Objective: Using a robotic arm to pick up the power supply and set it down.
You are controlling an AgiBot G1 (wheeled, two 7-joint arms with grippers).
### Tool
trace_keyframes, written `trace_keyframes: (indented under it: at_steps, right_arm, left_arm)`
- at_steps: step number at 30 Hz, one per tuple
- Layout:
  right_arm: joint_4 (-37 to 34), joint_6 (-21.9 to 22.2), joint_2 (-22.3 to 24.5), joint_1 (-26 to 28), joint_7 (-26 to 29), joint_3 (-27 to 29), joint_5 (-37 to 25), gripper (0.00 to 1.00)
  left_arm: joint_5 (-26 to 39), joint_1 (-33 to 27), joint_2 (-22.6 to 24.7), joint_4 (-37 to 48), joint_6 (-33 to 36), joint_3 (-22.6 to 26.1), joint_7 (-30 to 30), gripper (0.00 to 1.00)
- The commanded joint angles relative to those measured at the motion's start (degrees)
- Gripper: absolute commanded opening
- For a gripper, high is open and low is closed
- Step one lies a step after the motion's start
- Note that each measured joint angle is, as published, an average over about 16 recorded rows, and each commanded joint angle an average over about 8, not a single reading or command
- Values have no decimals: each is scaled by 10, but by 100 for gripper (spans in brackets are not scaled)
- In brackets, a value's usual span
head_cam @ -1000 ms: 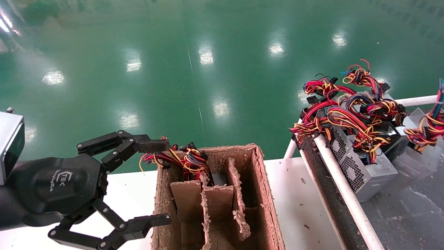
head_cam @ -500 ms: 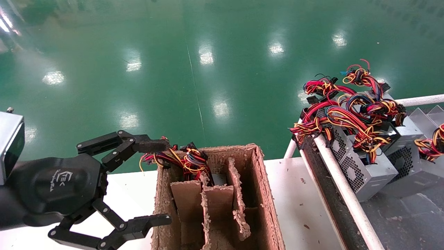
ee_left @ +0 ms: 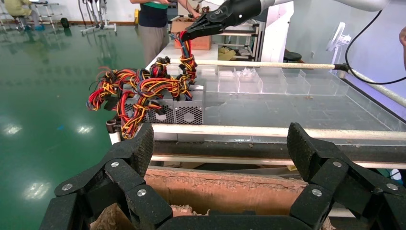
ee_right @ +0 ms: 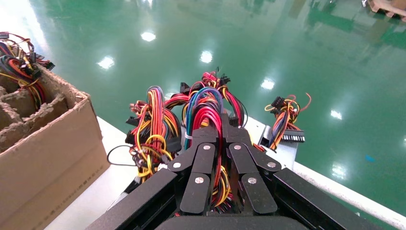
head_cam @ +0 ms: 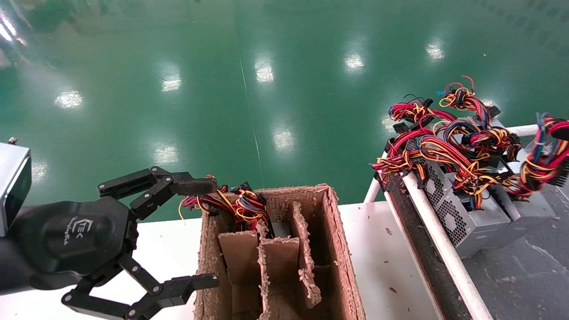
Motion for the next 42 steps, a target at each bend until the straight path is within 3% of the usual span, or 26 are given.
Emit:
trace_keyframes:
  at_steps: [1, 7, 9, 33, 42]
  right_arm:
    - [9, 8, -7, 1, 3, -2, -2, 7]
    - [12, 19, -16, 10, 13, -8, -14, 82]
    - [12, 19, -18, 12, 16, -9, -16, 100]
    - [-4, -29, -5, 36, 37, -28, -45, 100]
    - [-40, -28, 6, 33, 28, 8, 19, 100]
  left_arm:
    - [0, 0, 0, 0, 0, 0, 0, 100]
    - [0, 0, 0, 0, 0, 0, 0, 100]
    - [0, 0, 0, 0, 0, 0, 0, 100]
    - [0, 0, 0, 0, 0, 0, 0, 100]
    - [0, 0, 0, 0, 0, 0, 0, 100]
